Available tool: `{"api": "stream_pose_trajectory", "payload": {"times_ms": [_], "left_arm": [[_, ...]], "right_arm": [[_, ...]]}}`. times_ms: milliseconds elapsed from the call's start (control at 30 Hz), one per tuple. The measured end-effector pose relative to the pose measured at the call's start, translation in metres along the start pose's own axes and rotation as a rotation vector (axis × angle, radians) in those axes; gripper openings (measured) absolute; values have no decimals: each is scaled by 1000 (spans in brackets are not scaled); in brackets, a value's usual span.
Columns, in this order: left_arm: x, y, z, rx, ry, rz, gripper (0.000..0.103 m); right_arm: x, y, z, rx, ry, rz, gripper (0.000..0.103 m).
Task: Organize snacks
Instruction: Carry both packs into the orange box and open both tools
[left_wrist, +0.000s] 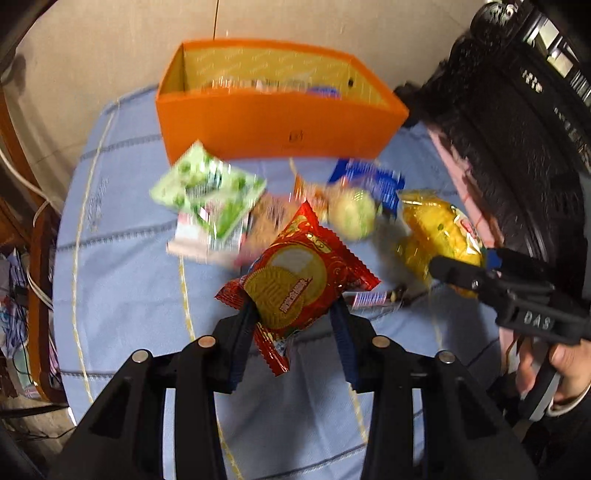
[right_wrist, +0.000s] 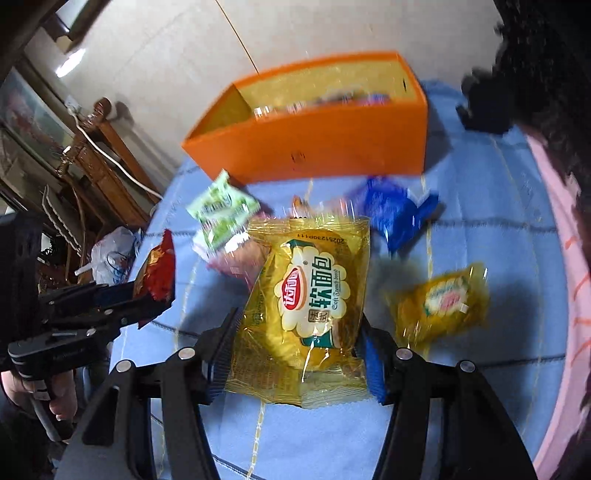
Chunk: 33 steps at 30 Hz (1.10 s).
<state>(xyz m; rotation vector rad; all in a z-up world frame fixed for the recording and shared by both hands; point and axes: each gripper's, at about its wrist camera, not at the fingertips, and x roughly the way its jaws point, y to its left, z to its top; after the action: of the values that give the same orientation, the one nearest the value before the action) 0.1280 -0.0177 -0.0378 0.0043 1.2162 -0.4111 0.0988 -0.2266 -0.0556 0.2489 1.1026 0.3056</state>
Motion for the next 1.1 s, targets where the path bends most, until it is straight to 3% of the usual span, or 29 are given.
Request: {"api": "stream_pose_trajectory", "payload": {"times_ms": [200,433,633,867,967,1000,1100], "left_arm": [[-26,-5,54,-19,-89,20,40],[-26,-2,108,-47,-129,36,40],[-10,3,161,-70,-138,87,40],[31,17,219,-96,-129,124,42],[38,16,223,-86,-156,257,85],[35,16,221,-84,-186,297,86],[31,17,215,-81,-204,288,86]], "right_arm": [[-26,15,49,-53,-105,-3,59],[-36,20,113,-64,-194,-9,59],[-13,16,171,-67,-227,-61,59],[39,-9,226,-15,-201,-92,61],[52,-12,231,-26,-199,-139,70],[51,-14,230,-21,-211,-135,72],[47,-18,221,-17,-226,-130,73]]}}
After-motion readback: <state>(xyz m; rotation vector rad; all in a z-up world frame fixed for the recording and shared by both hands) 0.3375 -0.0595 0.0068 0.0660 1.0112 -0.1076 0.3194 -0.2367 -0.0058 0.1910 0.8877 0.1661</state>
